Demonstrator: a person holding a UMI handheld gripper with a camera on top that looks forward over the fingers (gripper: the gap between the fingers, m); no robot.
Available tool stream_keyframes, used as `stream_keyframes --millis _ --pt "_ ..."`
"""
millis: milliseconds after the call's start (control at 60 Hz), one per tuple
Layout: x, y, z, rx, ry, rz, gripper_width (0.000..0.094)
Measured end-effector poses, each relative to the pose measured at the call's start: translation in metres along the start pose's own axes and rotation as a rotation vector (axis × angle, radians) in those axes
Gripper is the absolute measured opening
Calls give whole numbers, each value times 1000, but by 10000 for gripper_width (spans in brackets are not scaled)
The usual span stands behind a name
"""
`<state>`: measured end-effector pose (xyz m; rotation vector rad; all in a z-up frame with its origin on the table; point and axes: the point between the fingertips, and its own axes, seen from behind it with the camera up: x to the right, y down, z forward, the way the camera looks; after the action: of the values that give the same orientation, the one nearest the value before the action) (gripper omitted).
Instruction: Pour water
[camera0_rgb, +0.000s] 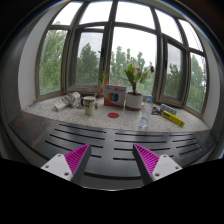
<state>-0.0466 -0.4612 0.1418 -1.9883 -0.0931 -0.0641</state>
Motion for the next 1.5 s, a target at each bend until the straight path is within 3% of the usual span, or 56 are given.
stream_keyframes --millis 100,267,533,750,833,900,983,1100,1283,1500 --pt "56 16 39 -22 46 4 855" --pt "139 0 120 32 112 -14 853" --pt "211 -69 279 160 95 23 854" --pt "234 -92 377 194 80 45 793" --pt "237 -94 397 204 84 36 686" --pt "241 -93 409 204 80 32 517" --pt "238 -96 406 219 83 57 464" --pt "238 -97 407 222 100 63 322" --pt "241 -100 400 209 167 44 285" --pt "259 -177 364 276 424 -177 285"
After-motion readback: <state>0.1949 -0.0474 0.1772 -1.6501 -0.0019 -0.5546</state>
